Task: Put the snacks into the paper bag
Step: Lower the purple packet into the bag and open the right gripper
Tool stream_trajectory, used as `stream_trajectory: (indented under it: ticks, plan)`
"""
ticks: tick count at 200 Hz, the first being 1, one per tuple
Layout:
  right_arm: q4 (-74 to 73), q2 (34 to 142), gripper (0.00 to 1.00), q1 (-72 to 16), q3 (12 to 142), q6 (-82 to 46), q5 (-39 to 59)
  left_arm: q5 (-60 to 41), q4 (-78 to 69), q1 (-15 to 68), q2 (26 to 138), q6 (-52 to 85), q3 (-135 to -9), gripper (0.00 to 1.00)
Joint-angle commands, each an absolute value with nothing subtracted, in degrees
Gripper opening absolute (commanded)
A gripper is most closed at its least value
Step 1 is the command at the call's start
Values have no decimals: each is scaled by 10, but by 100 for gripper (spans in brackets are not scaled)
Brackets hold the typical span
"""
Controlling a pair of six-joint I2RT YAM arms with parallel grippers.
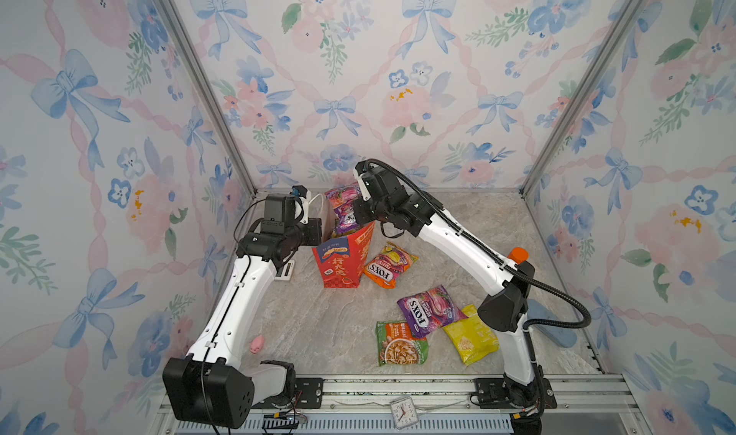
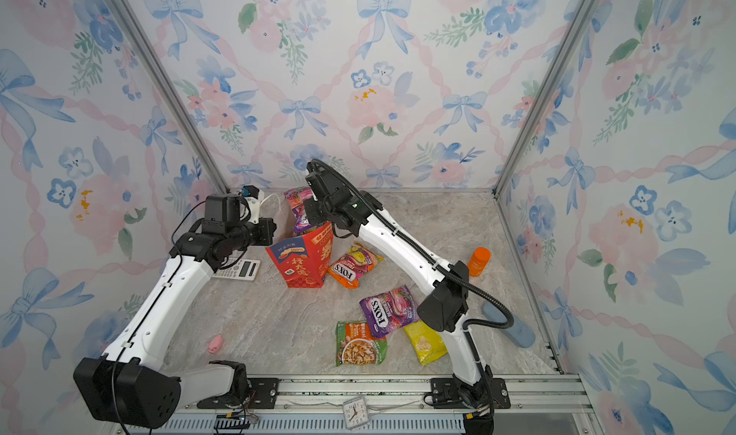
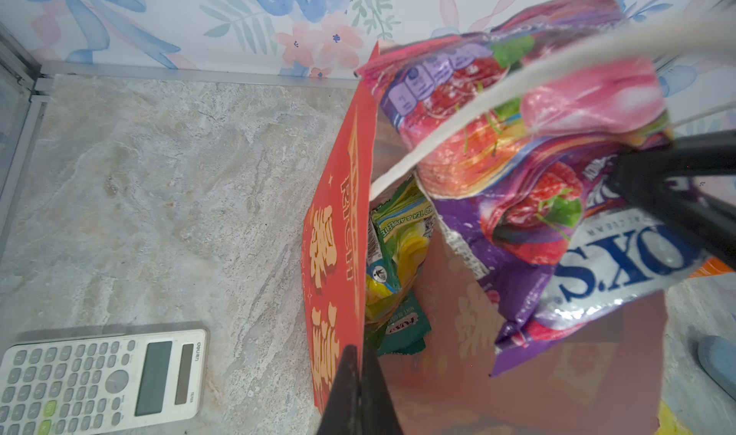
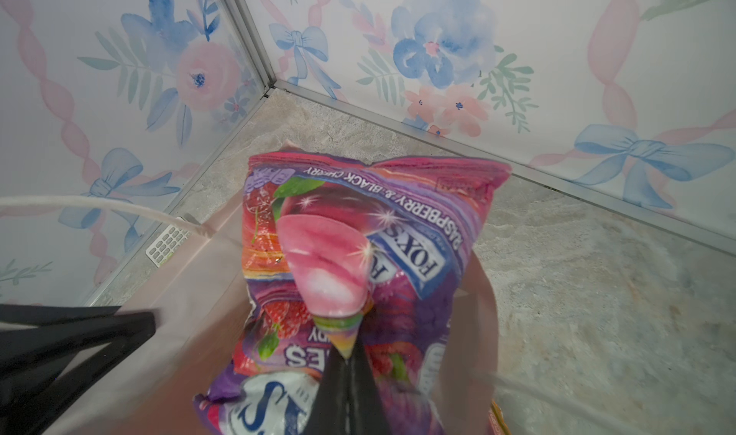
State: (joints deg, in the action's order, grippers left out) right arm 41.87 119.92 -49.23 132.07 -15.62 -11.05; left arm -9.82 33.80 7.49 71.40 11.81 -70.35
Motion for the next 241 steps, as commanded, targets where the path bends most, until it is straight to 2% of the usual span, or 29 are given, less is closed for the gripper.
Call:
stream_trajectory:
  ticks: [1, 49, 185, 241]
  plan:
    - [392, 1152, 0, -500, 1304, -163, -127, -91, 350, 76, 714, 117, -697, 0]
    - [377, 1128, 0, -505, 1256, -170, -134, -92, 350, 76, 713, 117, -697, 0]
    - [396, 1191, 0, -515, 1314, -186, -109, -94, 350, 76, 700, 121, -697, 0]
    - [400, 1175, 0, -512, 1294, -185, -132, -92, 350, 75, 696, 121, -696, 0]
